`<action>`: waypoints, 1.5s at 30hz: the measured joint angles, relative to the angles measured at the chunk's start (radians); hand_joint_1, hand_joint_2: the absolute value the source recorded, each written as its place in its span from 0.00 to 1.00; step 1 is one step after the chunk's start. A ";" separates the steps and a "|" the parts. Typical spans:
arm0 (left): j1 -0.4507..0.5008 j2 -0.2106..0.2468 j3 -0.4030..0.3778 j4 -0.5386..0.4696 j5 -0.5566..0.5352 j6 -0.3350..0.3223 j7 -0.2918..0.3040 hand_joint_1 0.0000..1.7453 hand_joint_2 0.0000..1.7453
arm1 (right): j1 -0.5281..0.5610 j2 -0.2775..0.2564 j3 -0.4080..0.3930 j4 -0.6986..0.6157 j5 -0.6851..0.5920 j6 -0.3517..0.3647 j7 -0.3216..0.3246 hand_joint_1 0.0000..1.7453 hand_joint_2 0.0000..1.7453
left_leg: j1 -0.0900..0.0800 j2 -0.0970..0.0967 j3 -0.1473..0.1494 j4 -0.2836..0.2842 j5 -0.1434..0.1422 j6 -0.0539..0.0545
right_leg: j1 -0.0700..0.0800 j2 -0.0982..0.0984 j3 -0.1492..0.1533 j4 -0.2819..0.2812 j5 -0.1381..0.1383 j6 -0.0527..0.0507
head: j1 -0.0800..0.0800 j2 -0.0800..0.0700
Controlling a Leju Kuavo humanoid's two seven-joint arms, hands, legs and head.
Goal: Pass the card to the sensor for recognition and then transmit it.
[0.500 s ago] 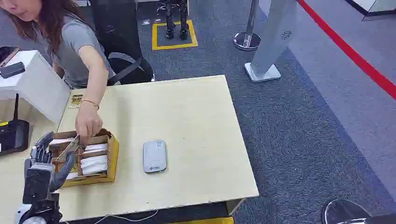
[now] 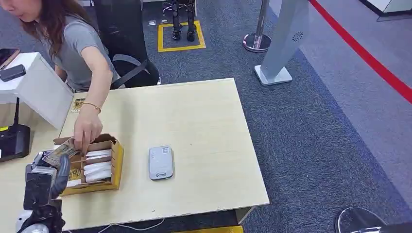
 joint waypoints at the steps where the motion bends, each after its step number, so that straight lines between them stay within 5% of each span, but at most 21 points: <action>1: -0.002 0.000 0.000 0.001 0.000 0.003 0.003 1.00 1.00 | 0.000 0.000 0.000 0.000 0.000 -0.001 0.000 0.00 0.00 | 0.000 0.000 0.000 0.000 0.000 0.000 | 0.000 0.000 0.000 0.000 0.000 0.000 | 0.000 0.000; 27: -0.067 0.000 -0.131 0.008 -0.214 0.142 0.008 1.00 1.00 | -0.001 0.000 0.003 0.000 0.008 -0.002 0.000 0.00 0.00 | 0.000 0.000 0.000 0.000 0.000 0.000 | 0.000 0.000 0.000 0.000 0.000 0.000 | 0.000 0.000; 33: -0.134 0.011 -0.186 0.011 -0.389 0.234 0.045 1.00 1.00 | -0.002 0.000 0.019 0.000 0.018 0.000 0.000 0.00 0.00 | 0.000 0.000 0.000 0.000 0.000 0.000 | 0.000 0.000 0.000 0.000 0.000 0.000 | 0.000 0.000; 41: -0.229 0.061 -0.304 0.075 -0.793 0.316 0.167 1.00 1.00 | -0.004 0.000 0.042 0.000 0.032 0.015 0.008 0.00 0.00 | 0.000 0.000 0.000 0.000 0.000 0.000 | 0.000 0.000 0.000 0.000 0.000 0.000 | 0.000 0.000; 45: -0.254 0.075 -0.346 0.115 -0.844 0.324 0.185 1.00 1.00 | -0.005 0.000 0.045 0.000 0.036 0.016 0.008 0.00 0.00 | 0.000 0.000 0.000 0.000 0.000 0.000 | 0.000 0.000 0.000 0.000 0.000 0.000 | 0.000 0.000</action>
